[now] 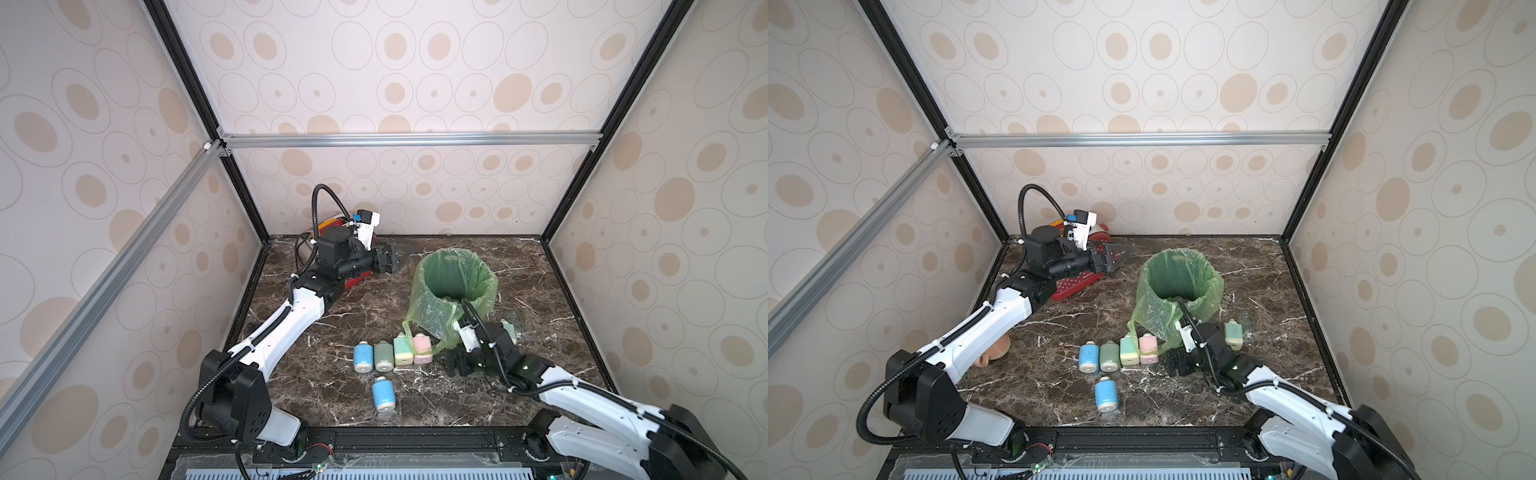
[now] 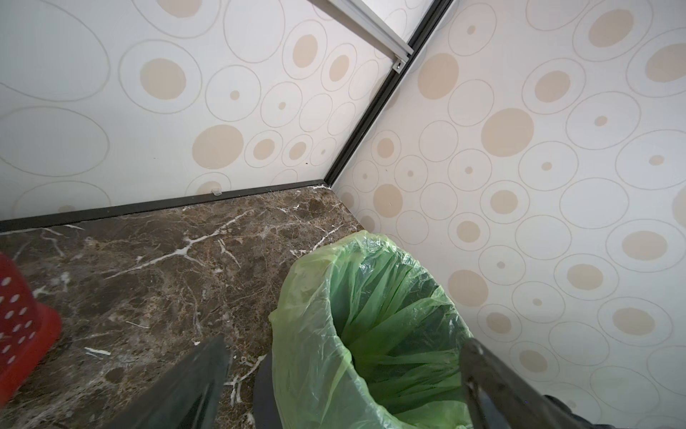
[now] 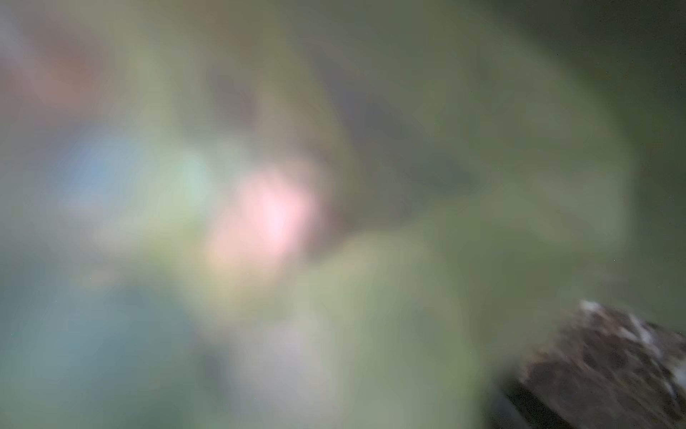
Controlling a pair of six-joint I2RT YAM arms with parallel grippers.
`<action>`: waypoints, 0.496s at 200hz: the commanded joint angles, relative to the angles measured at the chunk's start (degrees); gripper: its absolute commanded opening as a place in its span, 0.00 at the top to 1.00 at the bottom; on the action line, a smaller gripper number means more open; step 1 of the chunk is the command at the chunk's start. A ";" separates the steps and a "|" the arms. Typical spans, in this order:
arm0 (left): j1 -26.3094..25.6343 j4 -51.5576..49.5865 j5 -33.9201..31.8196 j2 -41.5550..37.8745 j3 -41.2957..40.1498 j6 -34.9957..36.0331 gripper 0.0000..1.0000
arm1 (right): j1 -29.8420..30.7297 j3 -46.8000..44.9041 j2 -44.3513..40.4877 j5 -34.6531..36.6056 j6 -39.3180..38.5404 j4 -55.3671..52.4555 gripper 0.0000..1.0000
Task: Take out the pencil sharpener tray and clean the shavings
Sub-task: Move the trash bin to the center of the board.
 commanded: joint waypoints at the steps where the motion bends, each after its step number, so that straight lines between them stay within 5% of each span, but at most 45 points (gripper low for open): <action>1: 0.35 -0.56 -2.83 -3.14 0.53 -0.05 0.01 | 0.27 6.03 6.68 1.49 -3.62 9.51 0.04; 45: 0.67 -3.54 -5.42 -5.92 0.12 1.12 0.01 | 0.29 11.78 16.75 -2.01 -5.14 12.16 0.04; 99: 0.63 -0.26 -4.06 -4.49 -0.85 -1.05 0.01 | 5.44 7.50 9.92 6.16 -1.90 7.29 0.04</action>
